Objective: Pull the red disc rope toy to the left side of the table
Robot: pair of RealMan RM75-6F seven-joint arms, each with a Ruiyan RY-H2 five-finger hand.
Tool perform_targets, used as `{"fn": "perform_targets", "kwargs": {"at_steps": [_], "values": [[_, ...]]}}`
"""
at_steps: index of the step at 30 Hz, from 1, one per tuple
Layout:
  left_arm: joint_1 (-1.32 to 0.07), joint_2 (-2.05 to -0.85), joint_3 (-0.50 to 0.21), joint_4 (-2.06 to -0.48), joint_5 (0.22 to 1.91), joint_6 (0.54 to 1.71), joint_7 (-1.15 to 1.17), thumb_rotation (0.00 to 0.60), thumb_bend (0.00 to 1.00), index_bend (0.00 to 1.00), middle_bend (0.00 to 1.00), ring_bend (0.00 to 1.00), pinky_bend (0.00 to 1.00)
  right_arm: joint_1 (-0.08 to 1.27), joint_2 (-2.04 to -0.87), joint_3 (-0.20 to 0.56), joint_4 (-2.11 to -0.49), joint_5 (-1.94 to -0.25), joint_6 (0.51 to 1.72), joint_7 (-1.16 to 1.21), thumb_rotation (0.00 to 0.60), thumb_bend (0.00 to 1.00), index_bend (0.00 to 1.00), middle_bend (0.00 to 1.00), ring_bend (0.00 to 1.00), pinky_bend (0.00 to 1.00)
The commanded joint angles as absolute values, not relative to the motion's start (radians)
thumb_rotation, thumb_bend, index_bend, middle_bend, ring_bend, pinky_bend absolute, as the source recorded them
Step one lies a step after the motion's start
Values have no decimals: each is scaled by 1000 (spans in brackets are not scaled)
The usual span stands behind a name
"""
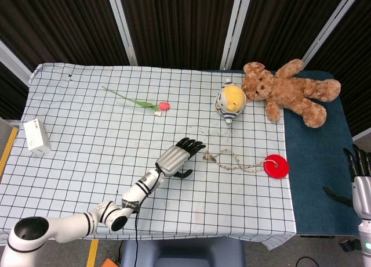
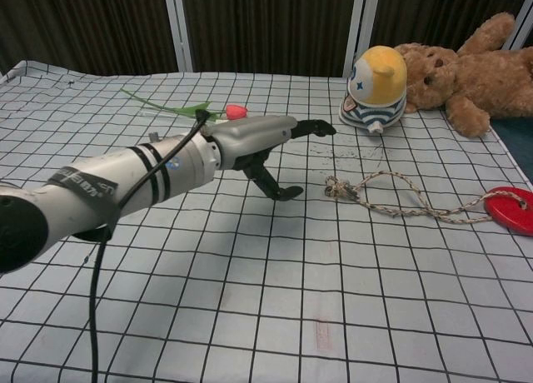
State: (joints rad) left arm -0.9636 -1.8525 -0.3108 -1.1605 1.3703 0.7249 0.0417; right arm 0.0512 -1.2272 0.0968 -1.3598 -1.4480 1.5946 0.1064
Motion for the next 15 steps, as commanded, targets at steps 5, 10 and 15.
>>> {"fn": "perform_targets", "kwargs": {"at_steps": [5, 10, 15], "values": [[-1084, -1969, -350, -1010, 1324, 662, -7, 600, 409, 0, 58, 0, 36, 48, -1232, 103, -1344, -1438, 1579, 125, 600, 62, 0, 0, 0, 0], [-1115, -2007, -330, -943, 1321, 659, 9, 600, 410, 0, 95, 0, 41, 43, -1233, 109, -1330, -1434, 1576, 148, 600, 62, 0, 0, 0, 0], [-1117, -2014, -317, -922, 1321, 666, 9, 600, 412, 0, 122, 0, 44, 42, -1233, 111, -1322, -1432, 1570, 158, 600, 62, 0, 0, 0, 0]]}}
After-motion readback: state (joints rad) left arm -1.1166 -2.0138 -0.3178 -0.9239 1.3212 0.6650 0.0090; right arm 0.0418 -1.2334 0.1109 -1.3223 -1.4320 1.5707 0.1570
